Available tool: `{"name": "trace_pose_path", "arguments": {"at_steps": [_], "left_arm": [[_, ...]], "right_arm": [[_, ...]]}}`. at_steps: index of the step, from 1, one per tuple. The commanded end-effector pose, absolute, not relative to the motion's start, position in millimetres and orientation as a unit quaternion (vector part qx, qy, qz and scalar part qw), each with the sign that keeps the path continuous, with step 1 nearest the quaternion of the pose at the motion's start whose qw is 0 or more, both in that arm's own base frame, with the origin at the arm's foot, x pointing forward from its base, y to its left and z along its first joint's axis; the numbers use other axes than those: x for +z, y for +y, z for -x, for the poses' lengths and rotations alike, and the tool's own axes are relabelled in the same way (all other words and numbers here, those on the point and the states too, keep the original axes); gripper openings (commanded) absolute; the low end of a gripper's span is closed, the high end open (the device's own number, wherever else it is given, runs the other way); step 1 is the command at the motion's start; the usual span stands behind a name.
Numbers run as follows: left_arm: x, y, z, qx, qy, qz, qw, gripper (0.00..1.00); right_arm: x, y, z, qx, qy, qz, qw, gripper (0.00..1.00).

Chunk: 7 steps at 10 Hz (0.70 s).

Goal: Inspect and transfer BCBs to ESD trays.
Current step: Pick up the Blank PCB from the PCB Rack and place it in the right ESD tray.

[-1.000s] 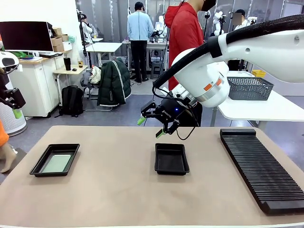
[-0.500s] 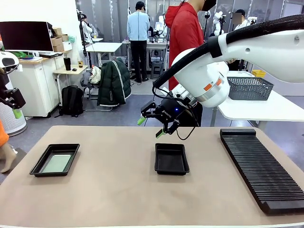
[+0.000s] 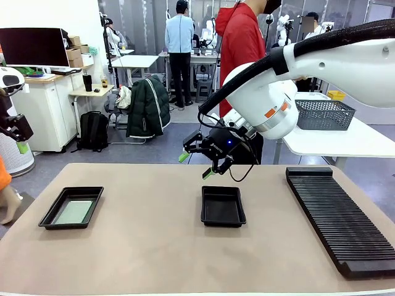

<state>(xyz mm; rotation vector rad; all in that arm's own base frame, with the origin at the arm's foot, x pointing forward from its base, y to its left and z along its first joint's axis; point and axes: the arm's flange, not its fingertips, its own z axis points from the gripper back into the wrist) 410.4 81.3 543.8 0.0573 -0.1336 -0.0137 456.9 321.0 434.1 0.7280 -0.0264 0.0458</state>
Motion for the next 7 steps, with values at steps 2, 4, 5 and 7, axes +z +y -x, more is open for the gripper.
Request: {"name": "trace_pose_path", "arguments": {"at_steps": [2, 4, 5, 7], "left_arm": [[543.4, 81.1, -409.2, -0.006, -0.069, -0.028, 0.997, 1.00], [543.4, 81.1, -409.2, -0.006, -0.069, -0.028, 0.997, 1.00], [543.4, 81.1, -409.2, -0.006, -0.069, -0.028, 0.997, 1.00], [543.4, 81.1, -409.2, -0.006, -0.069, -0.028, 0.997, 1.00]], "right_arm": [[435.2, 322.4, -456.1, 0.015, -0.015, -0.348, 0.937, 1.00], [435.2, 322.4, -456.1, 0.015, -0.015, -0.348, 0.937, 1.00], [435.2, 322.4, -456.1, 0.015, -0.015, -0.348, 0.937, 1.00], [435.2, 322.4, -456.1, 0.015, -0.015, -0.348, 0.937, 1.00]]}}
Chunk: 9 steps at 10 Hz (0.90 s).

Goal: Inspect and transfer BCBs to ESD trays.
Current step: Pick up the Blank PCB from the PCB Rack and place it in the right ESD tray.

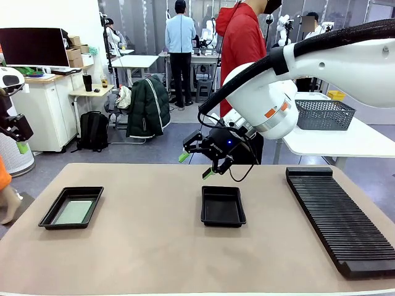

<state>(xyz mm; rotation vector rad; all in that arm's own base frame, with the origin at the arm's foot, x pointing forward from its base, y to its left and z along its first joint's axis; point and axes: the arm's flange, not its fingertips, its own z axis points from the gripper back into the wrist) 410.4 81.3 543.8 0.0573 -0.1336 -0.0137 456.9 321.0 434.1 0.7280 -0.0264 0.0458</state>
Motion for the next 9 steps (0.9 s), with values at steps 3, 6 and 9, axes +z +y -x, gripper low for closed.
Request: {"name": "trace_pose_path", "arguments": {"at_steps": [3, 6, 9], "left_arm": [[543.4, 81.1, -409.2, -0.006, -0.069, -0.028, 0.997, 1.00], [543.4, 81.1, -409.2, -0.006, -0.069, -0.028, 0.997, 1.00], [543.4, 81.1, -409.2, -0.006, -0.069, -0.028, 0.997, 1.00]], "right_arm": [[435.2, 322.4, -456.1, 0.015, -0.015, -0.348, 0.937, 1.00], [435.2, 322.4, -456.1, 0.015, -0.015, -0.348, 0.937, 1.00], [435.2, 322.4, -456.1, 0.015, -0.015, -0.348, 0.937, 1.00]]}}
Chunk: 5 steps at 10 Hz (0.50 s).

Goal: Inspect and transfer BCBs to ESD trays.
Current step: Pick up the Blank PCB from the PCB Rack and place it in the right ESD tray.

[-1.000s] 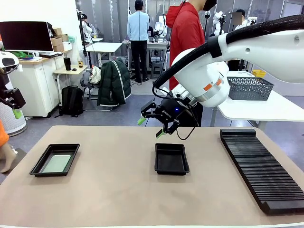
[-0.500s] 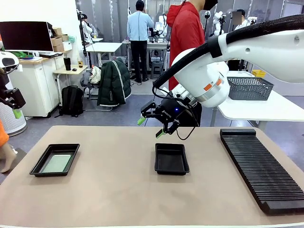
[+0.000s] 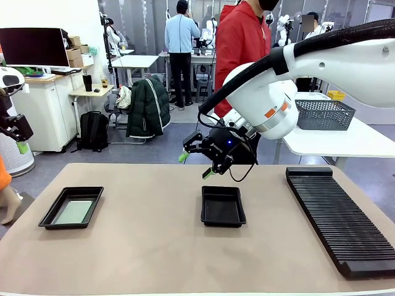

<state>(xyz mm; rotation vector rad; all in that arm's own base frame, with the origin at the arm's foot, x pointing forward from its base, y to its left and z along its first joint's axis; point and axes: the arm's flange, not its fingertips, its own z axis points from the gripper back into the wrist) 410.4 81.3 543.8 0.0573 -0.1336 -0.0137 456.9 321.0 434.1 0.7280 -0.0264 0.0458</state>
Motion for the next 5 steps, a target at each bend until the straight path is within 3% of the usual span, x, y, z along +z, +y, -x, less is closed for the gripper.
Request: {"name": "trace_pose_path", "arguments": {"at_steps": [1, 5], "left_arm": [[543.4, 81.1, -409.2, -0.006, -0.069, -0.028, 0.997, 1.00], [543.4, 81.1, -409.2, -0.006, -0.069, -0.028, 0.997, 1.00]], "right_arm": [[435.2, 322.4, -456.1, 0.015, -0.015, -0.348, 0.937, 1.00], [435.2, 322.4, -456.1, 0.015, -0.015, -0.348, 0.937, 1.00]]}}
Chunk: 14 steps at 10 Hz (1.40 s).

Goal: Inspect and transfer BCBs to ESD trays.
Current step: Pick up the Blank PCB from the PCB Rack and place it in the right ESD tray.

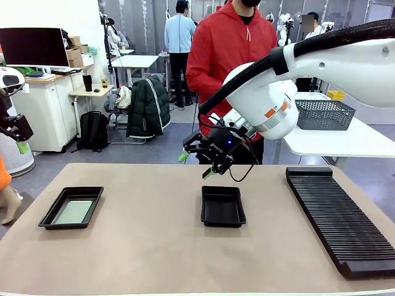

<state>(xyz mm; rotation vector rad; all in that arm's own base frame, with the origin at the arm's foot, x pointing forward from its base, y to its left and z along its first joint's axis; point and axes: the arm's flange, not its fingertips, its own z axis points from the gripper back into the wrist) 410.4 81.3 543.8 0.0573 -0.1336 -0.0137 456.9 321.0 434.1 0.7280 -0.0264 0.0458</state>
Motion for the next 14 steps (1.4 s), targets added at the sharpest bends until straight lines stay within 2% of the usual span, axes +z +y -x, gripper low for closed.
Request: {"name": "trace_pose_path", "arguments": {"at_steps": [1, 14], "left_arm": [[543.4, 81.1, -409.2, -0.006, -0.069, -0.028, 0.997, 1.00], [543.4, 81.1, -409.2, -0.006, -0.069, -0.028, 0.997, 1.00]], "right_arm": [[435.2, 322.4, -456.1, 0.015, -0.015, -0.348, 0.937, 1.00], [435.2, 322.4, -456.1, 0.015, -0.015, -0.348, 0.937, 1.00]]}}
